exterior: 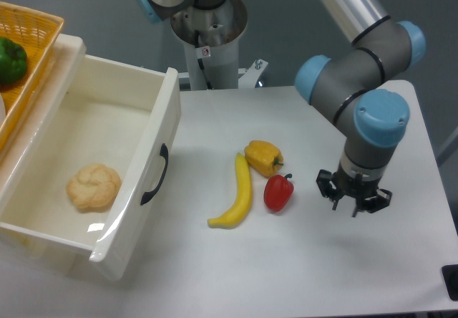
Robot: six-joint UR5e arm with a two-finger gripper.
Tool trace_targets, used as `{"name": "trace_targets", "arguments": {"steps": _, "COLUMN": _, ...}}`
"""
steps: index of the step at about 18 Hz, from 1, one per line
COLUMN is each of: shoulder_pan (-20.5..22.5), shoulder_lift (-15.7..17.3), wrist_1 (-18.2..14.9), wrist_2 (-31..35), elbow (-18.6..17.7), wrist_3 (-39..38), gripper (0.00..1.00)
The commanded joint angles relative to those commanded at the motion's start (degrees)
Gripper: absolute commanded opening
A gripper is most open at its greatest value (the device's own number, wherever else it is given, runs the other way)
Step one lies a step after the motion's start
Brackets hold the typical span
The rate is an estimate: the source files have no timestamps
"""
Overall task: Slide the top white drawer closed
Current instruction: 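Move the gripper over the fruit toward the open white drawer's front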
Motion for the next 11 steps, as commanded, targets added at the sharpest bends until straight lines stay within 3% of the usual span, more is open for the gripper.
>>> {"name": "trace_targets", "arguments": {"steps": 2, "shoulder_pan": -0.3, "shoulder_lift": 0.1, "wrist_1": -0.6, "wrist_2": 0.0, "elbow": 0.0, "wrist_3": -0.8, "gripper": 0.37}}
{"name": "trace_targets", "arguments": {"steps": 3, "shoulder_pan": -1.9, "shoulder_lift": 0.0, "wrist_1": -1.1, "wrist_2": -0.3, "elbow": -0.3, "wrist_3": -4.4, "gripper": 0.25}}
{"name": "trace_targets", "arguments": {"steps": 7, "shoulder_pan": -3.8, "shoulder_lift": 0.8, "wrist_1": -0.8, "wrist_2": -0.9, "elbow": -1.8, "wrist_3": -12.4, "gripper": 0.08}}
{"name": "trace_targets", "arguments": {"steps": 9, "shoulder_pan": -3.9, "shoulder_lift": 1.1, "wrist_1": -0.8, "wrist_2": -2.0, "elbow": -2.2, "wrist_3": -15.6, "gripper": 0.01}}
{"name": "trace_targets", "arguments": {"steps": 11, "shoulder_pan": -3.9, "shoulder_lift": 1.2, "wrist_1": -0.9, "wrist_2": -6.1, "elbow": -2.6, "wrist_3": -18.8, "gripper": 0.01}}
